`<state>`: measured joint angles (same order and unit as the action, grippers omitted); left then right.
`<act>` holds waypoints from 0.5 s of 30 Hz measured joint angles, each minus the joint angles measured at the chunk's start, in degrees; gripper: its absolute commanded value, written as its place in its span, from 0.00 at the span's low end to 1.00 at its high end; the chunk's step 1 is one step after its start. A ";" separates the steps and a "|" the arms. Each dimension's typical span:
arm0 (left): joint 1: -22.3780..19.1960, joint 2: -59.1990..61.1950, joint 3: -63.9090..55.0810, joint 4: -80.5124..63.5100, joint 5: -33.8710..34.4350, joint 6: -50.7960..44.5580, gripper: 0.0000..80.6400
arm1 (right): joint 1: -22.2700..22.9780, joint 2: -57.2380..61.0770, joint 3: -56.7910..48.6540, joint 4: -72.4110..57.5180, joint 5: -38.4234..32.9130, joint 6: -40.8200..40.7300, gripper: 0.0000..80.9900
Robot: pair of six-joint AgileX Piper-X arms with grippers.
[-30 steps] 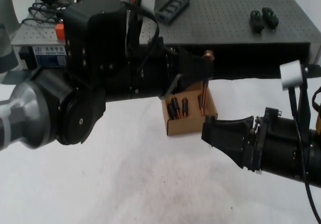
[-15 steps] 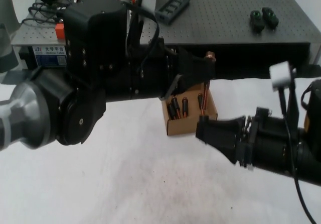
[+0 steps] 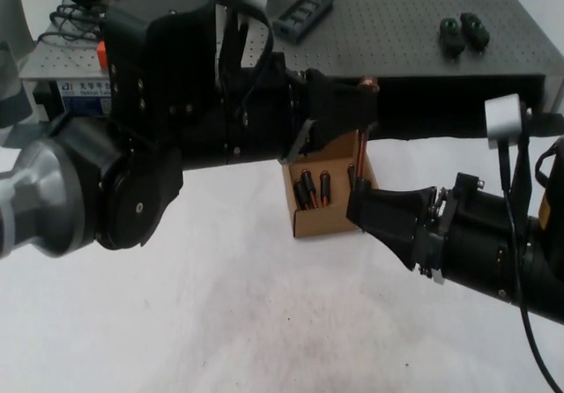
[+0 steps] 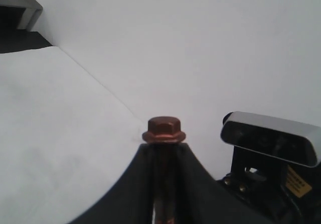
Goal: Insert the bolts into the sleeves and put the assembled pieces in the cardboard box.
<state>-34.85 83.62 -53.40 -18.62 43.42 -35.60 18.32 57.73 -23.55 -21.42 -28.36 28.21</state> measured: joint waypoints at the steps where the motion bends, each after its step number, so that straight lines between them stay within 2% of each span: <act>1: 0.00 -0.11 -0.14 -0.13 0.20 0.00 0.01 | 0.00 0.00 0.10 -0.17 0.00 0.36 0.06; 7: 0.00 -0.06 -0.15 -0.36 1.35 0.00 0.01 | 0.00 0.18 0.06 -1.25 -1.90 0.91 0.06; 15: -0.11 -0.06 0.00 0.31 2.77 0.00 0.01 | -0.12 0.18 0.06 -3.26 -0.23 1.49 0.06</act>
<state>-34.96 83.56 -53.39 -18.31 46.19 -35.60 18.19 57.91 -23.48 -24.68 -28.59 29.70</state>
